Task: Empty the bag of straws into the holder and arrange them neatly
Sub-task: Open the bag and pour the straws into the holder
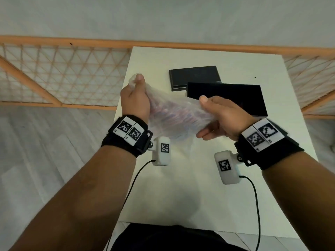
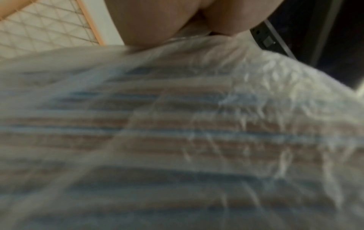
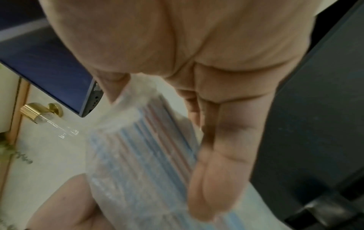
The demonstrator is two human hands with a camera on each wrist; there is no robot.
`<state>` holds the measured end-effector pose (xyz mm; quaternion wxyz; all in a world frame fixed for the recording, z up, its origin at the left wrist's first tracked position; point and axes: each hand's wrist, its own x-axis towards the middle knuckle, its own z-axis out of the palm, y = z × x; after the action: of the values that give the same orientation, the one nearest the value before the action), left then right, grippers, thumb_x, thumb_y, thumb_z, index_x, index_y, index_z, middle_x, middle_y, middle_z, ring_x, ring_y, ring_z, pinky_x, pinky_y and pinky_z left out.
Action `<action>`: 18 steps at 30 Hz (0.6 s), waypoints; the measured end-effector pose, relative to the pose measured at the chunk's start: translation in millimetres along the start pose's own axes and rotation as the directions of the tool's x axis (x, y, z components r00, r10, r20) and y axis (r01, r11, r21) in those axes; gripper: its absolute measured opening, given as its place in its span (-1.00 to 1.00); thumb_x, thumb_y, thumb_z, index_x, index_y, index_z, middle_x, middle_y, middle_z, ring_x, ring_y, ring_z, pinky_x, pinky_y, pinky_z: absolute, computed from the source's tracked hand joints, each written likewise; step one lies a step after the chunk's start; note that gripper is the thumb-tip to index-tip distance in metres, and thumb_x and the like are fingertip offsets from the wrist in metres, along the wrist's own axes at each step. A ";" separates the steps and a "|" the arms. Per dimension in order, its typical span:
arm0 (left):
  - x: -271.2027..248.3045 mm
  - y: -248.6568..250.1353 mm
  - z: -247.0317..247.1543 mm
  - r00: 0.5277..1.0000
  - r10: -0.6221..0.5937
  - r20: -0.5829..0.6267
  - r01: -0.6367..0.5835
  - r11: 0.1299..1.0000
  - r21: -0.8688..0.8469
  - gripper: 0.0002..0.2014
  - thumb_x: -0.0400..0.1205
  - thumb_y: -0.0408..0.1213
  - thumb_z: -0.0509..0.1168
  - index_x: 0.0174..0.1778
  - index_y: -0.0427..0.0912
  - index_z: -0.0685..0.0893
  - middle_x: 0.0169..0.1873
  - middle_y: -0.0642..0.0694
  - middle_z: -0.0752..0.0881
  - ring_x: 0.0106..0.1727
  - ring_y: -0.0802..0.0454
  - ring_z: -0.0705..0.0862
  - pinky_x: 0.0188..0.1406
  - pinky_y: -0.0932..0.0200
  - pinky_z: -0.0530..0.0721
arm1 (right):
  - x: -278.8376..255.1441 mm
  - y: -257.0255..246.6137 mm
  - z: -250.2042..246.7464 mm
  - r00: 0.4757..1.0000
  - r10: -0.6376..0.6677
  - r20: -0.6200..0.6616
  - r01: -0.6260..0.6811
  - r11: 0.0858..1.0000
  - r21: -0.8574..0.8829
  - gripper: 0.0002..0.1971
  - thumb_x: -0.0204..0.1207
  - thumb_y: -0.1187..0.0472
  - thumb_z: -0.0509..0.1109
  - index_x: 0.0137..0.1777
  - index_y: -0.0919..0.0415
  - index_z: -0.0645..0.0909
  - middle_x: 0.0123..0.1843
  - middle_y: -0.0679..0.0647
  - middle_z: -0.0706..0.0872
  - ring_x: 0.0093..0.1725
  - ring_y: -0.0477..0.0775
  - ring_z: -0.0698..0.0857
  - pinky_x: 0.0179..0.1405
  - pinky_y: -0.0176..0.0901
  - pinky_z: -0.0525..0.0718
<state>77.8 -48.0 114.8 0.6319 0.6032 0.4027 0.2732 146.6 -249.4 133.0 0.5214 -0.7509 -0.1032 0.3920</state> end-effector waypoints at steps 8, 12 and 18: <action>-1.8 25.7 8.9 0.991 0.131 0.008 -0.131 0.991 -0.020 -0.52 0.84 0.03 0.05 -0.25 -0.14 0.69 -0.55 0.18 0.60 -0.48 0.30 0.57 -0.33 0.43 0.52 | 22.6 -29.4 23.5 0.998 -0.054 -0.045 0.062 0.980 0.189 -0.76 0.73 0.15 0.22 0.13 0.18 0.73 0.04 0.19 0.84 0.04 0.22 0.83 0.06 0.29 0.78; 9.5 24.0 4.3 0.999 0.051 0.002 -0.051 0.998 0.026 -0.39 0.65 0.38 -0.03 0.22 0.00 0.67 0.17 -0.03 0.76 0.24 0.05 0.69 0.43 0.06 0.59 | 37.1 -46.3 34.4 0.968 -0.194 -0.158 0.218 0.964 0.150 -0.77 0.70 0.23 0.26 0.10 0.14 0.78 0.01 0.19 0.84 0.01 0.22 0.83 -0.01 0.28 0.80; 6.3 29.1 6.3 0.897 -0.285 0.339 0.316 0.948 -0.039 -0.19 0.60 0.51 -0.04 0.55 0.00 0.52 0.43 -0.17 0.67 0.41 -0.26 0.66 0.36 -0.37 0.59 | 51.5 -68.2 33.2 0.862 -0.437 -0.257 0.451 0.892 -0.001 -0.75 0.64 0.20 0.28 0.04 0.00 0.80 -0.02 0.05 0.86 0.05 0.06 0.82 0.13 0.19 0.77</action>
<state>90.4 -42.5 142.0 0.7521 0.5410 0.3664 0.0862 175.4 -167.3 162.2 0.6283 -0.7344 -0.1951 0.1665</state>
